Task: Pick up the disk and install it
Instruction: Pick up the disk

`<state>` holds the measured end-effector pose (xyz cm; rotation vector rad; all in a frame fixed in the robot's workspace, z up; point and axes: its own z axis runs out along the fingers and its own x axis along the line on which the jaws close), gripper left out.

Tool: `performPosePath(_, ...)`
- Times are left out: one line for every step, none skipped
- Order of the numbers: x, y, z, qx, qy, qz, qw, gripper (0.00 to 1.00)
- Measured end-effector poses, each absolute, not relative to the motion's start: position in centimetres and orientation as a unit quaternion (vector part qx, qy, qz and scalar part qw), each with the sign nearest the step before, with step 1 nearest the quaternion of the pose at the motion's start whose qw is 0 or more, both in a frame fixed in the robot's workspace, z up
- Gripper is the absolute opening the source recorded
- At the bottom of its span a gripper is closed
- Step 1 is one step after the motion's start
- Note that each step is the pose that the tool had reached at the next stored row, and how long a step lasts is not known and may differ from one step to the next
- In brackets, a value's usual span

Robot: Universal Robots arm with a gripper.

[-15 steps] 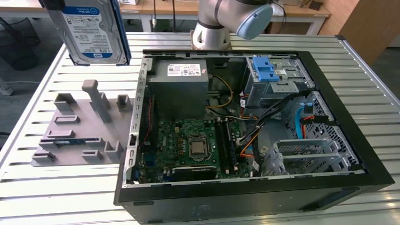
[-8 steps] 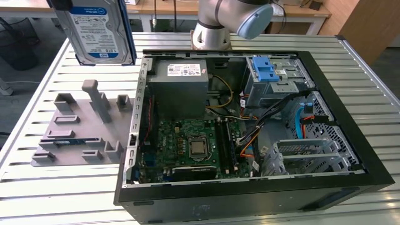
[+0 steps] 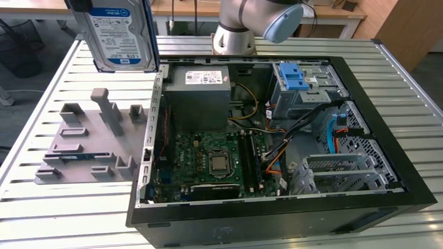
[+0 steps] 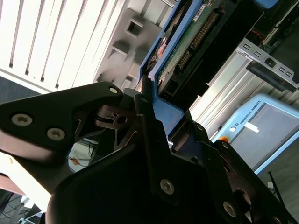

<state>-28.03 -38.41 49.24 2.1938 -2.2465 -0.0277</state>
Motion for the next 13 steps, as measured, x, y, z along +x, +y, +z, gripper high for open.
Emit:
performPosePath(-27.8,-38.4,49.2,0.699,-0.715,-0.009,0.001,0.36)
performPosePath(-27.6,-38.4,49.2,0.699,-0.715,-0.009,0.001,0.36)
performPosePath(-27.4,-38.4,49.2,0.699,-0.715,-0.009,0.001,0.36)
performPosePath(-27.2,-38.4,49.2,0.699,-0.715,-0.009,0.001,0.36)
performPosePath(-27.0,-38.4,49.2,0.699,-0.715,-0.009,0.001,0.36)
performPosePath(-26.8,-38.4,49.2,0.699,-0.715,-0.009,0.001,0.36)
performPosePath(-26.6,-38.4,49.2,0.699,-0.715,-0.009,0.001,0.36)
performPosePath(-26.4,-38.4,49.2,0.699,-0.715,-0.009,0.001,0.36)
performPosePath(-26.2,-38.4,49.2,0.699,-0.715,-0.009,0.001,0.36)
performPosePath(-26.0,-38.4,49.2,0.699,-0.715,-0.009,0.001,0.36)
performPosePath(-25.8,-38.4,49.2,0.699,-0.715,-0.009,0.001,0.36)
performPosePath(-25.6,-38.4,49.2,0.699,-0.715,-0.009,0.001,0.36)
performPosePath(-25.5,-38.4,49.2,0.699,-0.715,-0.009,0.001,0.36)
